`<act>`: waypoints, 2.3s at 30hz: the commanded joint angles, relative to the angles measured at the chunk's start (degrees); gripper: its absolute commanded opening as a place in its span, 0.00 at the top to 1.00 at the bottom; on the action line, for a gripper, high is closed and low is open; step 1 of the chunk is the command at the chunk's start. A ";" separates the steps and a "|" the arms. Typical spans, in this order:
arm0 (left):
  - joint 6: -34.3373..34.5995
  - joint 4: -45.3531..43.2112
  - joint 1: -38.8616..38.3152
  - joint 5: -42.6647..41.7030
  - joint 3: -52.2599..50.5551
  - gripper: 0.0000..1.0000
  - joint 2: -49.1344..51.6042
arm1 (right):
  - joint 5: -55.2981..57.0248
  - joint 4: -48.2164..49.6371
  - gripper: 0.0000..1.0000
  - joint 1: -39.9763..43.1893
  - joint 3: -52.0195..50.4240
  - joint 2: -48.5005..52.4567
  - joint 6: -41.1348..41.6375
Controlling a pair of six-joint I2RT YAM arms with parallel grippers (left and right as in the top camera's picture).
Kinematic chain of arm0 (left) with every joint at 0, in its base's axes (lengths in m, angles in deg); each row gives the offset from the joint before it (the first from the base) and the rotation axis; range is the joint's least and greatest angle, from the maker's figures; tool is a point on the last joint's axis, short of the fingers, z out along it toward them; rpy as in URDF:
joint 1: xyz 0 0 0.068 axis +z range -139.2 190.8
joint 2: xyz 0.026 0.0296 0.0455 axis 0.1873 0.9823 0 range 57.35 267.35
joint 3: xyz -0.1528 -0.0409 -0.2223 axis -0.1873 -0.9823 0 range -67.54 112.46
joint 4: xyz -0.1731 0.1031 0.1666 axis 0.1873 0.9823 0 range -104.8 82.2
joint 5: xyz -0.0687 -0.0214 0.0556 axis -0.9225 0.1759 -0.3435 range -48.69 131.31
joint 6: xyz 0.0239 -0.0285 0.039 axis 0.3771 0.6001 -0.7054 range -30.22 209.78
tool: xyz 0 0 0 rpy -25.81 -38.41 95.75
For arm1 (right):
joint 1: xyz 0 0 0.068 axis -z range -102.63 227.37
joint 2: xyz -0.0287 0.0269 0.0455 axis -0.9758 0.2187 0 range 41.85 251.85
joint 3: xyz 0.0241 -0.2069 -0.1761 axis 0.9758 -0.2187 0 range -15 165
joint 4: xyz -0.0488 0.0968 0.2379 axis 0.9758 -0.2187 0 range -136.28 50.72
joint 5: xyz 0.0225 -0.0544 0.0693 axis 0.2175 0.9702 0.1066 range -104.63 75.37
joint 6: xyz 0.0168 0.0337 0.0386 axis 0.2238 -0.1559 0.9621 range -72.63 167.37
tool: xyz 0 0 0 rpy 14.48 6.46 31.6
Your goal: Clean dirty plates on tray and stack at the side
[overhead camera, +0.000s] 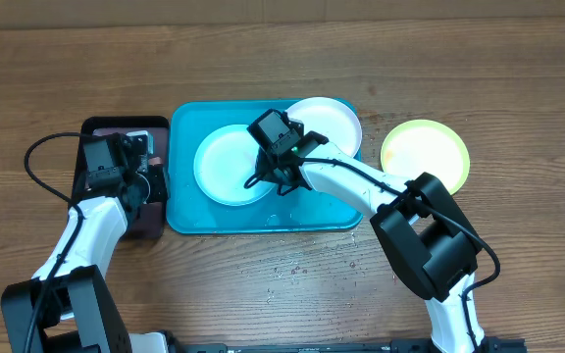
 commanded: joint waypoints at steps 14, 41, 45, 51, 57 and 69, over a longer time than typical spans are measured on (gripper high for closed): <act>0.57 0.15 0.22 -0.85 0.55 0.53 0.57 | -10.25 -5.07 0.88 -1.09 -0.55 0.83 -0.57; 0.59 0.61 0.17 -0.87 0.55 0.53 0.57 | -3.02 -6.38 0.96 -0.02 -0.55 0.83 9.42; 0.59 0.63 0.15 -0.87 0.55 0.53 0.57 | -2.80 -6.25 0.96 -0.02 -0.55 0.83 9.40; 0.52 0.07 0.17 -0.79 0.55 0.51 0.57 | -2.78 -3.80 0.80 -0.02 -0.55 0.83 5.29; 0.55 -2.29 0.17 -0.81 0.55 0.47 0.57 | -2.80 -2.29 0.96 -0.02 -0.55 0.83 0.44; 0.85 -3.30 0.15 1.95 0.55 0.48 1.31 | -2.78 -2.49 0.96 -0.02 -0.55 0.83 -1.22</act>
